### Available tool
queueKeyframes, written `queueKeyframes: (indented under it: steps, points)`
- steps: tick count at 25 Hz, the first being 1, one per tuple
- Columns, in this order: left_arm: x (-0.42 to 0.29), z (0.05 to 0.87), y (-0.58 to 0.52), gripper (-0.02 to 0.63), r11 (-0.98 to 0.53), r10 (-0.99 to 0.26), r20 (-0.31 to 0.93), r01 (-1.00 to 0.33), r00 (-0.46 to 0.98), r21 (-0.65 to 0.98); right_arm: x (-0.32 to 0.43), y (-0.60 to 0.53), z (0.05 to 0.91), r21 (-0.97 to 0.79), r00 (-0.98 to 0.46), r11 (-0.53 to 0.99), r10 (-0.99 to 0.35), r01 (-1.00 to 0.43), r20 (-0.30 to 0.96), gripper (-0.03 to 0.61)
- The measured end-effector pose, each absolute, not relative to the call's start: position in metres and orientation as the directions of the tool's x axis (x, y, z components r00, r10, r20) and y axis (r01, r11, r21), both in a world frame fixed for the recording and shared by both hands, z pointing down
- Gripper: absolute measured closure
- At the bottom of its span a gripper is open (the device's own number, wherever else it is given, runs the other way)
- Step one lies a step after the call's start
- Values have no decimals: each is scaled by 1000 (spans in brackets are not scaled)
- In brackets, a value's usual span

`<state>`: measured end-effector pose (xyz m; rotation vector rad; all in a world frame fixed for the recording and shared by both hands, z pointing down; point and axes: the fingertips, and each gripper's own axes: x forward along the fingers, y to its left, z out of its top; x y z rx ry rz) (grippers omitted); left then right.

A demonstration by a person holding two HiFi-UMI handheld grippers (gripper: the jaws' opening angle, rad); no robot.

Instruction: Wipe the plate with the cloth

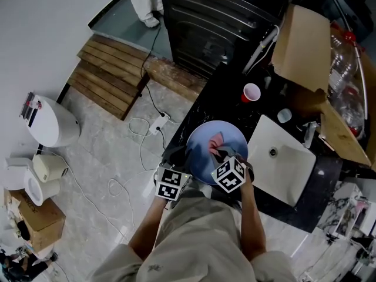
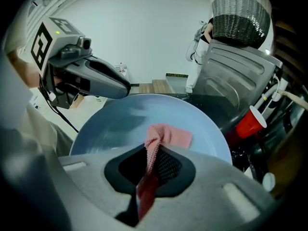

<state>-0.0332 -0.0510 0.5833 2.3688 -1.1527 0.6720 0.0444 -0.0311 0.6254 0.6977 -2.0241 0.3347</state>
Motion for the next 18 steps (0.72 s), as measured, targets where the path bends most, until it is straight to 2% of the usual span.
queueKeyframes:
  steps: [9,18]
  points:
    - [-27,564,-61,548,-607,-609,559,-784,563,127,48,-32,592,55,-457,724,-490,-687,742,555]
    - [-14,536,-65,548,-661,-607,507,-743,612,105,63,-45,544,98,-430,590,-682,-801,592,557]
